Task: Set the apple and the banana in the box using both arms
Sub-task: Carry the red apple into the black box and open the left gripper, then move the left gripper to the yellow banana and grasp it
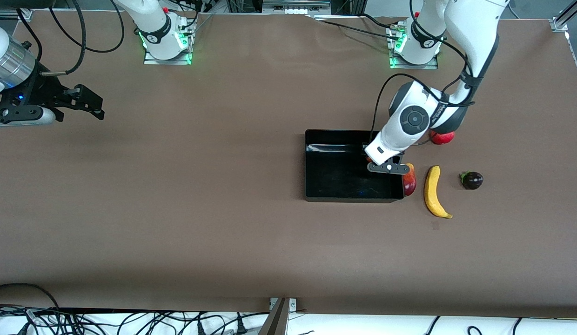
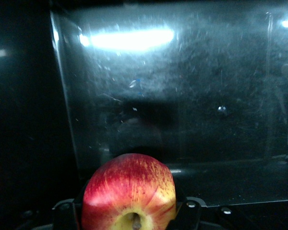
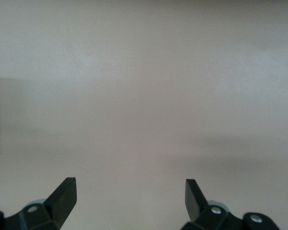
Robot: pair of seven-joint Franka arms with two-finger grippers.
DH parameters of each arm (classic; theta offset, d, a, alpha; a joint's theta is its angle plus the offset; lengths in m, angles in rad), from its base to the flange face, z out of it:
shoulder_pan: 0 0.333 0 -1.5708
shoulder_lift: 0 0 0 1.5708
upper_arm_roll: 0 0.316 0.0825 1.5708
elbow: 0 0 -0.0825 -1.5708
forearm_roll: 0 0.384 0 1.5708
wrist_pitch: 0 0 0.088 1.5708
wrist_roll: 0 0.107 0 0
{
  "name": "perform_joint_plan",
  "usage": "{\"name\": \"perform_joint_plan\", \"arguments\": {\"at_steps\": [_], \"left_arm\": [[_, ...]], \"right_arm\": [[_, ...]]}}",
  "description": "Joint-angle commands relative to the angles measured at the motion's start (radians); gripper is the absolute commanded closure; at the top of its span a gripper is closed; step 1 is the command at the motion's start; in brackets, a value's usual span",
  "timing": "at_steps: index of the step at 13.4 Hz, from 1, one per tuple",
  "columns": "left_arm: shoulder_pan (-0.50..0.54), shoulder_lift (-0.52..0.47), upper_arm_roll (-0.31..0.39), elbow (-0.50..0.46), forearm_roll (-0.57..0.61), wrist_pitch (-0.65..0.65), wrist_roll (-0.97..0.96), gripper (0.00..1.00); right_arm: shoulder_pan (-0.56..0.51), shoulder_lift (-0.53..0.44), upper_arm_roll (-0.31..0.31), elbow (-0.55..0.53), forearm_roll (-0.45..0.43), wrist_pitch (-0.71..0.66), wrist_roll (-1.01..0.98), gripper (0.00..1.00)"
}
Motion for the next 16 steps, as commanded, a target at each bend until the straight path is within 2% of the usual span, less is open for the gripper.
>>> {"name": "perform_joint_plan", "arguments": {"at_steps": [1, 3, 4, 7, 8, 10, 12, 13, 16], "left_arm": [[-0.014, -0.020, 0.001, -0.004, -0.004, 0.002, -0.047, 0.00], [-0.005, -0.074, 0.000, 0.005, -0.004, -0.020, -0.047, 0.00], [0.004, -0.105, 0.000, 0.037, -0.004, -0.079, -0.044, 0.00], [0.041, -0.114, 0.024, 0.253, 0.006, -0.370, -0.020, 0.00], [0.046, -0.110, 0.059, 0.275, 0.008, -0.386, 0.035, 0.00], [0.055, -0.096, 0.162, 0.294, 0.006, -0.374, 0.246, 0.00], [0.056, -0.059, 0.234, 0.295, 0.000, -0.299, 0.385, 0.00], [0.058, -0.033, 0.257, 0.292, -0.004, -0.256, 0.399, 0.00], [0.082, 0.068, 0.263, 0.281, -0.006, -0.105, 0.410, 0.00]], "right_arm": [[-0.015, 0.000, 0.011, 0.009, -0.004, 0.000, -0.008, 0.00], [-0.015, -0.001, 0.011, 0.009, -0.004, 0.001, -0.008, 0.00], [-0.015, 0.000, 0.011, 0.009, -0.004, 0.001, -0.008, 0.00], [-0.015, 0.002, 0.011, 0.009, -0.004, 0.001, -0.008, 0.00], [-0.015, 0.000, 0.011, 0.009, -0.004, 0.001, -0.008, 0.00], [-0.017, 0.002, 0.011, 0.009, -0.004, 0.001, -0.008, 0.00], [-0.018, 0.002, 0.011, 0.009, -0.004, 0.003, -0.008, 0.00], [-0.018, 0.002, 0.011, 0.009, -0.004, 0.003, -0.008, 0.00], [-0.018, 0.002, 0.011, 0.009, -0.003, 0.003, -0.008, 0.00]]}}
